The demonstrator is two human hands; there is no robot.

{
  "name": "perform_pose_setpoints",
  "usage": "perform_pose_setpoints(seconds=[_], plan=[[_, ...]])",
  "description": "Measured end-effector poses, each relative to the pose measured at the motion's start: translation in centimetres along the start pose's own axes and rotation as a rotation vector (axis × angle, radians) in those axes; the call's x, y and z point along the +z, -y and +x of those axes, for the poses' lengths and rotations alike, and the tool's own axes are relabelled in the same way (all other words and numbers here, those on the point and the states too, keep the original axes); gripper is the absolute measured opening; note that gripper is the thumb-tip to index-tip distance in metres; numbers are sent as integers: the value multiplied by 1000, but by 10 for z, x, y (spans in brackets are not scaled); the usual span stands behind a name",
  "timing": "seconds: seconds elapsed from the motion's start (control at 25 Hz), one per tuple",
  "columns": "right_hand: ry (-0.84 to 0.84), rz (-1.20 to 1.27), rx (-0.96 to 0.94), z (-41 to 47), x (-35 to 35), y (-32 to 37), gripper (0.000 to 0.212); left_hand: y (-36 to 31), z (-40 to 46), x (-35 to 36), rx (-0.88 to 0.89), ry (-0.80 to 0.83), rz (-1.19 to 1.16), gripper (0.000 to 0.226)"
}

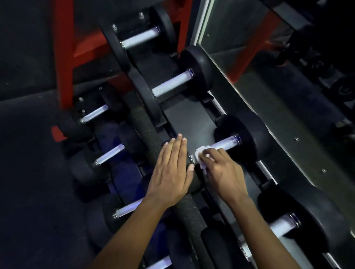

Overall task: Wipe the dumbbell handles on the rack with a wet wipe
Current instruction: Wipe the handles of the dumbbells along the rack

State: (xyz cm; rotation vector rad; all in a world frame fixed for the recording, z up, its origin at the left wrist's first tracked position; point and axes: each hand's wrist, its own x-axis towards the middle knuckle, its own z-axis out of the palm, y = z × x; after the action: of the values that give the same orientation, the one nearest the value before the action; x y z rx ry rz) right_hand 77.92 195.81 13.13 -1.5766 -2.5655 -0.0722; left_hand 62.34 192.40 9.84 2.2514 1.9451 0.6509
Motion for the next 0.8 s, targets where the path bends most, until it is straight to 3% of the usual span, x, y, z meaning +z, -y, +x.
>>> perform_pose_setpoints(seconds=[0.16,0.36,0.56,0.8], plan=[[-66,-61,176,13,-14,-38,16,-5,1,-1,-27,-8,-45,59],[-147,-34,177,9,-1,-34,16,-5,2,2,-23,-78,-54,57],[-43,21,3,-3,9,0,33,-3,1,5,-26,-73,-58,55],[16,38,-162,16,7,-3,27,-2,3,6,-31,-73,-62,55]])
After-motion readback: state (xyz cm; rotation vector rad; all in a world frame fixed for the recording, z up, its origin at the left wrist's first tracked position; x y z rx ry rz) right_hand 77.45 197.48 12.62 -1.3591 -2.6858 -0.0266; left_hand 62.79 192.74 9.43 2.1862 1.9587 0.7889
